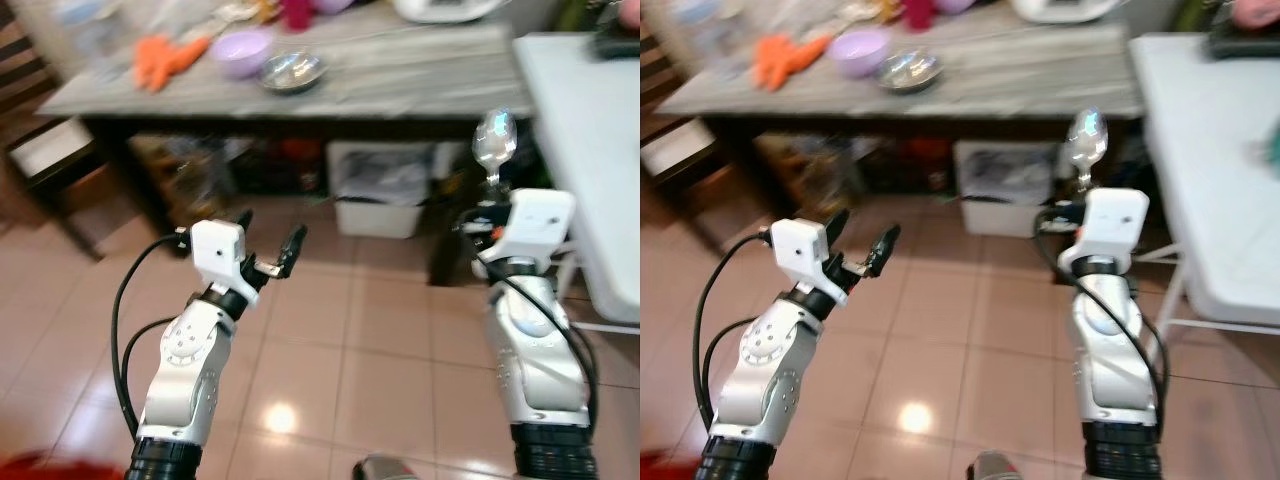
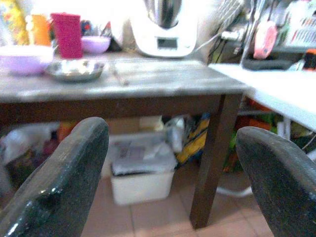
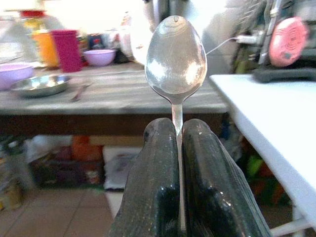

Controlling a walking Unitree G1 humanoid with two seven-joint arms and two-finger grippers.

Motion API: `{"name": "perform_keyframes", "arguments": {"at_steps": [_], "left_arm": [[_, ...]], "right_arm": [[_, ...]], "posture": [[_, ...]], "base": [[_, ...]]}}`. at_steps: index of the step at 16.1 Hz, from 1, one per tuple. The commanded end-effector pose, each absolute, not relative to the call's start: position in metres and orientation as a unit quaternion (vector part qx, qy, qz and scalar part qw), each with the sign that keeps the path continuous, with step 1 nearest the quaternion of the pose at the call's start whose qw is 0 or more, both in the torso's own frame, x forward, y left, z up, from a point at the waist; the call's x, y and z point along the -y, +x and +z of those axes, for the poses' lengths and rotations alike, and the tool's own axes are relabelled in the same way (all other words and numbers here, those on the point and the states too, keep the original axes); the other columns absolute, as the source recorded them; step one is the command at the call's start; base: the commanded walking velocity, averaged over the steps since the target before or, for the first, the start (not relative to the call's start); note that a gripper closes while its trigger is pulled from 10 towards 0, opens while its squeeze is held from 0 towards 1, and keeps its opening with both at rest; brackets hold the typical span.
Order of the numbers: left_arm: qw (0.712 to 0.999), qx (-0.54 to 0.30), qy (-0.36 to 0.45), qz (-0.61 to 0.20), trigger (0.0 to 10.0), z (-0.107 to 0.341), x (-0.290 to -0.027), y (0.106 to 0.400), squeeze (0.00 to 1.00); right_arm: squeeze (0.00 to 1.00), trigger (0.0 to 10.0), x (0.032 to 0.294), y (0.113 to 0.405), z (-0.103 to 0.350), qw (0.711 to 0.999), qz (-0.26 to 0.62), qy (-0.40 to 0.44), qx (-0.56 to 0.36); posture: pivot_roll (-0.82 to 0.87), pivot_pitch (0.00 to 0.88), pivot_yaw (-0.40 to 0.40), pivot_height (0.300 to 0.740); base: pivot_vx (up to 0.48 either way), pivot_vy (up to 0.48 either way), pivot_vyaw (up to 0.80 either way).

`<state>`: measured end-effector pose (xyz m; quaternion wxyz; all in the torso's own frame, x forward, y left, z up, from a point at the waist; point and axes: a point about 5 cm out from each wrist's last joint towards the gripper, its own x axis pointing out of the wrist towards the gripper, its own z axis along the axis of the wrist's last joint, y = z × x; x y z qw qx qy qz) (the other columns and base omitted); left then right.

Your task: Setting the table

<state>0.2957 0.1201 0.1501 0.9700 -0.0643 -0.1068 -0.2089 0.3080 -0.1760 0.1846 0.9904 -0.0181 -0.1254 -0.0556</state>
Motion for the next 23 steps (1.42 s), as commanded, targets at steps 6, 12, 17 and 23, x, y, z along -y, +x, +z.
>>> {"name": "perform_keyframes", "arguments": {"at_steps": [6,12,17,23], "left_arm": [[0.973,0.102,-0.059,-0.2,10.0,0.1473,-0.1288,0.2947,0.0],[0.972,0.102,-0.059,-0.203,10.0,0.1476,-0.127,0.2944,0.0],[0.973,0.101,-0.058,-0.202,10.0,0.1471,-0.1276,0.2941,0.0],[0.972,0.098,-0.057,-0.203,10.0,0.1466,-0.1271,0.2928,0.0]], "right_arm": [[0.0,10.0,0.1631,0.3082,0.1871,0.99,-0.036,-0.008,0.134],[0.0,10.0,0.1614,0.3073,0.1879,0.99,-0.032,-0.018,0.138],[0.0,10.0,0.1626,0.3064,0.1862,0.99,-0.034,-0.017,0.136],[0.0,10.0,0.1629,0.3042,0.1843,0.99,-0.035,-0.015,0.133]], "posture": [[-0.15,0.136,0.078,0.74],[-0.16,0.14,0.08,0.74],[-0.16,0.142,0.08,0.74],[-0.16,0.155,0.086,0.74]], "base": [[0.48,0.0,0.0],[0.48,0.0,0.17],[0.48,0.0,0.18],[0.48,0.0,0.0]]}}
